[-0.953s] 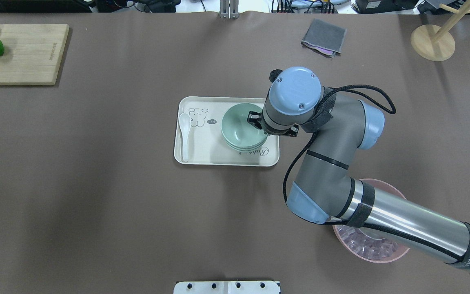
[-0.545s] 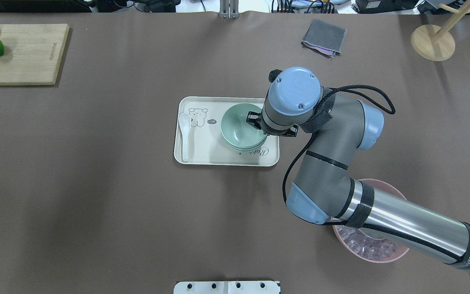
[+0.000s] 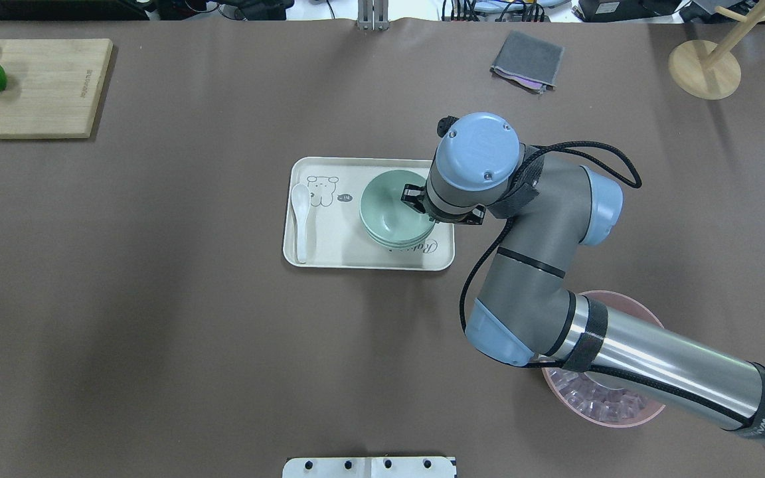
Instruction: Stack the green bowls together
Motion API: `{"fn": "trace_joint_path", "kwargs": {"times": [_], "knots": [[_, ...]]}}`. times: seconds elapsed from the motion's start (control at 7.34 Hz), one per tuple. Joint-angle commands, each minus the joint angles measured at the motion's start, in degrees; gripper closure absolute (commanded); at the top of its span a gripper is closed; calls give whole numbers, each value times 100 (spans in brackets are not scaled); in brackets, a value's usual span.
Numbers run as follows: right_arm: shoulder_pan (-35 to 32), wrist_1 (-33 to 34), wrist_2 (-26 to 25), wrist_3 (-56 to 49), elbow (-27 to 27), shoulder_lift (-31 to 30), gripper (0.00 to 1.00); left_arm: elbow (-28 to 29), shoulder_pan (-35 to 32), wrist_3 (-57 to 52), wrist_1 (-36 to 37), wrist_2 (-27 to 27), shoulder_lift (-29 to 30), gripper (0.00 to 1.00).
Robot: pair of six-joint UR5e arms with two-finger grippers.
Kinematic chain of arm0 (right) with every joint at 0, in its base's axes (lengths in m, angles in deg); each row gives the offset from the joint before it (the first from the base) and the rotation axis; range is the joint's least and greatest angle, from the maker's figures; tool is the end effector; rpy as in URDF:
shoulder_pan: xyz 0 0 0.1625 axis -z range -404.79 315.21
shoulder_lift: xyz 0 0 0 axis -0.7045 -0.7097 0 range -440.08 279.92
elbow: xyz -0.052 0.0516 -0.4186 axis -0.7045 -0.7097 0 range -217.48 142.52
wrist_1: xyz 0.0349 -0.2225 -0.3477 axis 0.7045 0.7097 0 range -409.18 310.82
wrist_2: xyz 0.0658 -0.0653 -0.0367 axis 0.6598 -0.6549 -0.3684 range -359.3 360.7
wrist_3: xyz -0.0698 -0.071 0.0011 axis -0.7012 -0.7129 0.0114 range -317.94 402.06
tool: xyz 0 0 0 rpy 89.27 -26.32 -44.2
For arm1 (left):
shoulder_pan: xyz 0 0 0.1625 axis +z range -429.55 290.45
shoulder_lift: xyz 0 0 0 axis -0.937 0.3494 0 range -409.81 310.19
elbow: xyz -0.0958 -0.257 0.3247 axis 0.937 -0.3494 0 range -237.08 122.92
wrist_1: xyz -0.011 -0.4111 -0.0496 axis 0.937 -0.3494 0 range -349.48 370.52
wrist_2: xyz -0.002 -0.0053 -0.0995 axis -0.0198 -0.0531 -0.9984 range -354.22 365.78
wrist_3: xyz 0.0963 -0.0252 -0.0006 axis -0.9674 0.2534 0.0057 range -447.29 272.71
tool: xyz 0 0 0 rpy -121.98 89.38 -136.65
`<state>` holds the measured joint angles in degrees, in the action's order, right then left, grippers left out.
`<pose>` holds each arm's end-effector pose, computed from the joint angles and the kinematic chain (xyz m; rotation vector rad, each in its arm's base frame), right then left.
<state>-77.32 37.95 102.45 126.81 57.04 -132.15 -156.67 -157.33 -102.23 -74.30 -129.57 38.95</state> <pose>-0.5209 -0.4663 0.2305 0.0719 -0.8133 0.3685 -0.0438 -0.4843 0.5948 0.1402 0.7839 0.3055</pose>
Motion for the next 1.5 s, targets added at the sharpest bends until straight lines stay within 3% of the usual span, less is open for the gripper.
{"fn": "trace_joint_path", "kwargs": {"times": [0.0,0.68,0.82,1.36], "knots": [[1,-21,-6,6,-4,4,100,1,-2,0,0,0,0,2],[1,-39,3,-73,14,3,100,9,6,0,0,0,0,2],[1,-30,-67,-160,23,-14,2,9,6,0,0,0,0,2],[-43,5,-121,-354,49,-14,0,1,-2,0,0,0,0,2]]}}
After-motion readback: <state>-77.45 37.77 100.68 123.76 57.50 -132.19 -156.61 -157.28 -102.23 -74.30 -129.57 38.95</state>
